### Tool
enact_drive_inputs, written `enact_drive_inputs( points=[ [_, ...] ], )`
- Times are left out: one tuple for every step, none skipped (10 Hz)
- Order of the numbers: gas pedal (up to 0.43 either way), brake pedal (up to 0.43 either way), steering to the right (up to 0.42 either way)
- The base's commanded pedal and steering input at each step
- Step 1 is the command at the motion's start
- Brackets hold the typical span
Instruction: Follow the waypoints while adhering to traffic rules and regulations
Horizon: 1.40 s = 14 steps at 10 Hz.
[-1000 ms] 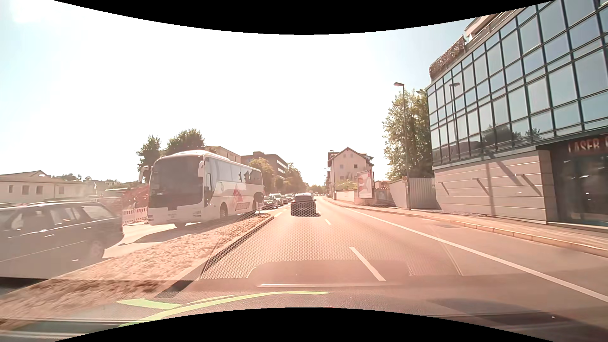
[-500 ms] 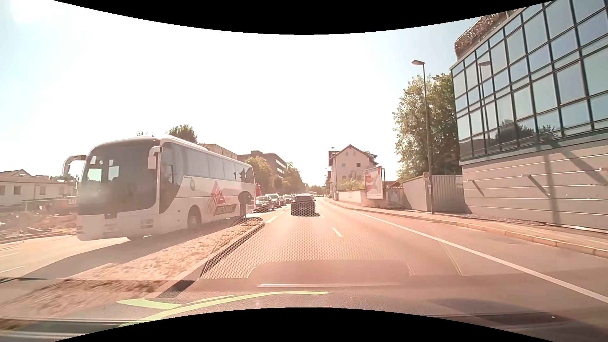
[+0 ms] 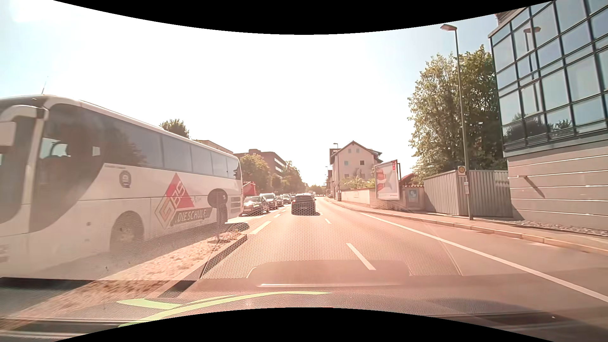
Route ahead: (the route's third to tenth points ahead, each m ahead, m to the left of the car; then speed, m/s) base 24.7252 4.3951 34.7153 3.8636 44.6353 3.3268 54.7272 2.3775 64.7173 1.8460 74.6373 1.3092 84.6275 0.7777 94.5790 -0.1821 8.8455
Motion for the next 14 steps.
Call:
enact_drive_inputs(
  points=[
    [0.157,0.000,-0.002],
    [0.157,0.000,-0.002],
    [0.157,0.000,-0.002],
    [0.157,0.000,-0.002],
    [0.157,0.000,-0.002],
    [0.157,0.000,-0.002],
    [0.157,0.000,-0.002],
    [0.157,0.000,-0.002],
    [0.157,0.000,-0.001],
    [0.157,0.000,-0.002],
    [0.157,0.000,-0.001],
    [0.157,0.000,-0.001],
    [0.157,0.000,-0.001],
    [0.157,0.000,-0.001]
  ],
)
